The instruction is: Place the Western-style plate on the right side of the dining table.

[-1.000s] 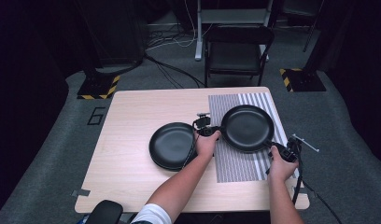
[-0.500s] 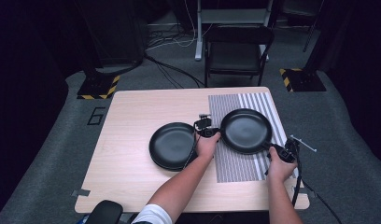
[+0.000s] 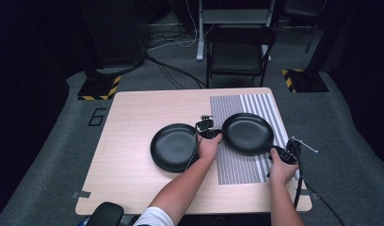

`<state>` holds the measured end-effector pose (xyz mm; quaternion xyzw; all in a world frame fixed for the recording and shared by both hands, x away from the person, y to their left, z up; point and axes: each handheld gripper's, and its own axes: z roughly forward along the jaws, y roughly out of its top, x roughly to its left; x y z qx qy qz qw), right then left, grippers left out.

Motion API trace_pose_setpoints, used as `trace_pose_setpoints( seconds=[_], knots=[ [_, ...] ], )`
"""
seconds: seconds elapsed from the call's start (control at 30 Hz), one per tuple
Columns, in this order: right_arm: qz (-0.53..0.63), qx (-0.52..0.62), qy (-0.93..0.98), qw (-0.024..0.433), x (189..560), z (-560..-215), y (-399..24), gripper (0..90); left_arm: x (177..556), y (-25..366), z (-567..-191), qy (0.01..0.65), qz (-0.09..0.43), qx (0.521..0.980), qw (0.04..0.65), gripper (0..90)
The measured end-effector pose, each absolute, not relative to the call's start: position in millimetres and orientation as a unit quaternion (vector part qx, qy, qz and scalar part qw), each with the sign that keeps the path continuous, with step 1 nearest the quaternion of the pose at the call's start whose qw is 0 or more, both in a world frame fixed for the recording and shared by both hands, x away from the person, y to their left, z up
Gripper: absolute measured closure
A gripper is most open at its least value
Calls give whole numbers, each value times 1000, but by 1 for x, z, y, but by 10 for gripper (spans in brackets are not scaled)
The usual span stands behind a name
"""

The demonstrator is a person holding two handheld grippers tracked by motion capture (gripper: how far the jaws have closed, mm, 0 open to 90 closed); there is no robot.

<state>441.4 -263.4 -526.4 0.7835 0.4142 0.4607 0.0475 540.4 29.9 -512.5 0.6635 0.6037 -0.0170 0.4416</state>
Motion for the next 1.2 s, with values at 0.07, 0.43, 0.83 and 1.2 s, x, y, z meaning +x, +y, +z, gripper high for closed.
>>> trace_pose_setpoints(
  seconds=[0.07,0.43,0.83,1.2],
  knots=[
    [458,785,414,47,441,-525,-263,764,540,31,-511,606,-16,660,444,797],
    [458,777,426,67,441,-523,-262,736,540,32,-509,605,-22,653,455,734],
    [459,766,442,77,438,-521,-268,662,542,35,-508,602,-26,651,461,690],
    [464,752,458,93,435,-515,-270,596,544,47,-502,594,-27,654,468,547]
  ],
)
